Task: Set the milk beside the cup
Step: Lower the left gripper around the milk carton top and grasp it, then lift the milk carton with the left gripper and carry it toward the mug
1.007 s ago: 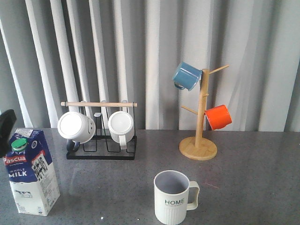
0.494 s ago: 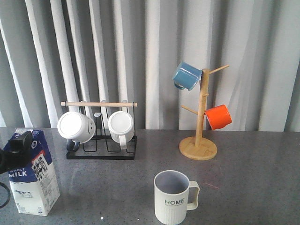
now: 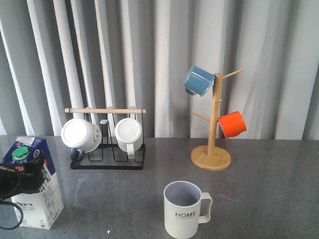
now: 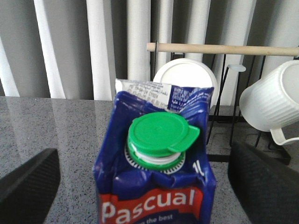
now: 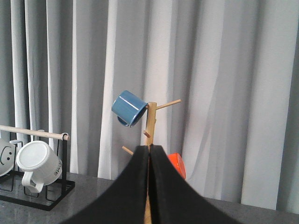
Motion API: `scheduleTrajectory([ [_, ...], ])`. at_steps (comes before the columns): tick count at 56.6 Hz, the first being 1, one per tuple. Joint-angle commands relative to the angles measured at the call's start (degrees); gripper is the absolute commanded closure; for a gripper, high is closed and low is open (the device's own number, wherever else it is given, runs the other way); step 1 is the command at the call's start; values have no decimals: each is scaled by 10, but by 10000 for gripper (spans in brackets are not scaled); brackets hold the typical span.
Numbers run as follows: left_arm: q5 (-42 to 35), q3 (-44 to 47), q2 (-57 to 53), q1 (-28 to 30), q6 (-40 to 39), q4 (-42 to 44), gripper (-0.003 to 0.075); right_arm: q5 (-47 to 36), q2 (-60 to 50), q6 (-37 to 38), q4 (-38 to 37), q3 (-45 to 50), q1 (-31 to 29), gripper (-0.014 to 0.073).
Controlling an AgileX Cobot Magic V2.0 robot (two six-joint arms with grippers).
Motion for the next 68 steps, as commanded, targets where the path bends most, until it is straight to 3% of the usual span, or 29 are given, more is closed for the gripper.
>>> scheduleTrajectory([
  [1,-51,-18,-5,3,-6,1,62,-37,0,-4,-2,-15,-3,602],
  [11,-66,-18,15,6,-6,-63,279,-37,0,-4,-2,-15,-3,602],
  [20,-74,-18,15,6,-5,-57,537,-37,0,-4,-2,-15,-3,602],
  [29,-73,-18,15,6,0,-58,723,-37,0,-4,-2,-15,-3,602],
  [52,-55,-19,-23,2,5,-69,728,-37,0,-4,-2,-15,-3,602],
  [60,-51,-19,-76,-47,131,-228,728,-37,0,-4,-2,-15,-3,602],
  [68,-55,-47,-101,-128,368,-480,726,-37,0,-4,-2,-15,-3,602],
])
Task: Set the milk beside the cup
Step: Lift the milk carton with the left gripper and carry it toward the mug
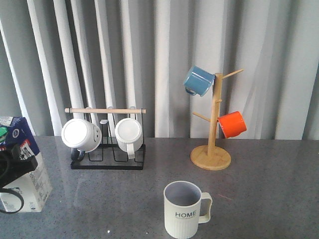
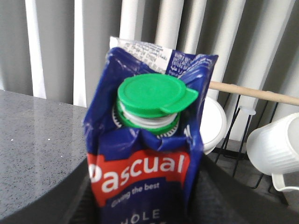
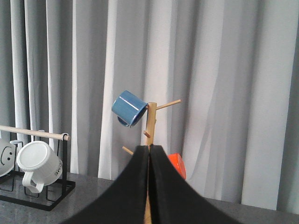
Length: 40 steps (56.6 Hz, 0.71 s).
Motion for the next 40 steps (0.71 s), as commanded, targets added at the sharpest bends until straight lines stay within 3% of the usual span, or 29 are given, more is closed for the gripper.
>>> scheduleTrajectory([
  [1,-46,-41,-29,-57,183,-173,726,-37,0,-4,-2,-15,-3,602],
  [6,-64,-68,-25,-123,322,-280,726,-38,0,-4,-2,-15,-3,602],
  [9,-81,-85,-16,-164,361,-314,726,-37,0,-4,-2,-15,-3,602],
  [25,-108,-186,68,-314,353,-334,726,-38,0,-4,-2,-15,-3,602],
  [35,-116,-236,143,-352,348,-335,726,-38,0,-4,-2,-15,-3,602],
  [40,-125,-242,172,-360,305,-340,726,-38,0,-4,-2,-15,-3,602],
])
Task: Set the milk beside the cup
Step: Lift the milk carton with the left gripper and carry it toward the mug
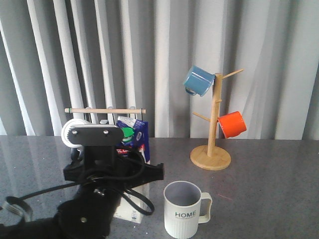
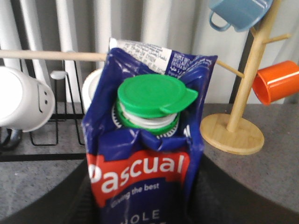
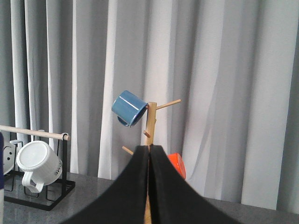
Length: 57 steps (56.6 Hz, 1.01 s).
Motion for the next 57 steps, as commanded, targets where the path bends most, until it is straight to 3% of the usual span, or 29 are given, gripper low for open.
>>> scheduleTrajectory([
  [1,-37,-24,8,-10,-46,13,726,-38,0,-4,-2,-15,-3,602],
  [8,-82,-24,22,-10,-111,-9,726,-38,0,-4,-2,-15,-3,602],
  [19,-105,-24,36,-17,-140,0,726,-38,0,-4,-2,-15,-3,602],
  [57,-120,-21,88,-34,-140,15,726,-38,0,-4,-2,-15,-3,602],
])
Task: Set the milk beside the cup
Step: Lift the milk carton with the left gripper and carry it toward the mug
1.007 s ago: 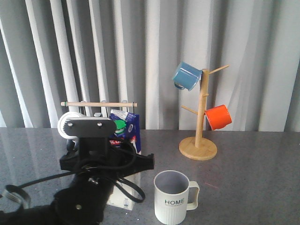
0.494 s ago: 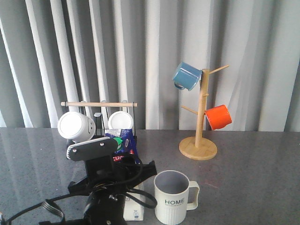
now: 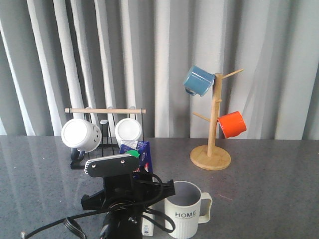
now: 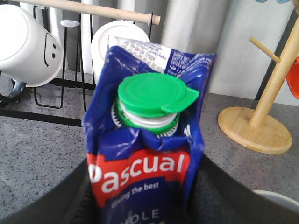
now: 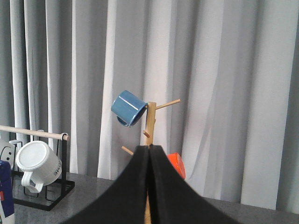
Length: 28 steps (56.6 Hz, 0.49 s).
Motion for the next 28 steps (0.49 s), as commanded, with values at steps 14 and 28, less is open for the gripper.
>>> scheduleTrajectory([
  [14,7,-12,-18,-2,-2,8,726,-38,0,-4,-2,-15,-3,602],
  [28,-3,-12,-20,-2,-2,-11,675,-38,0,-4,-2,-15,-3,602],
])
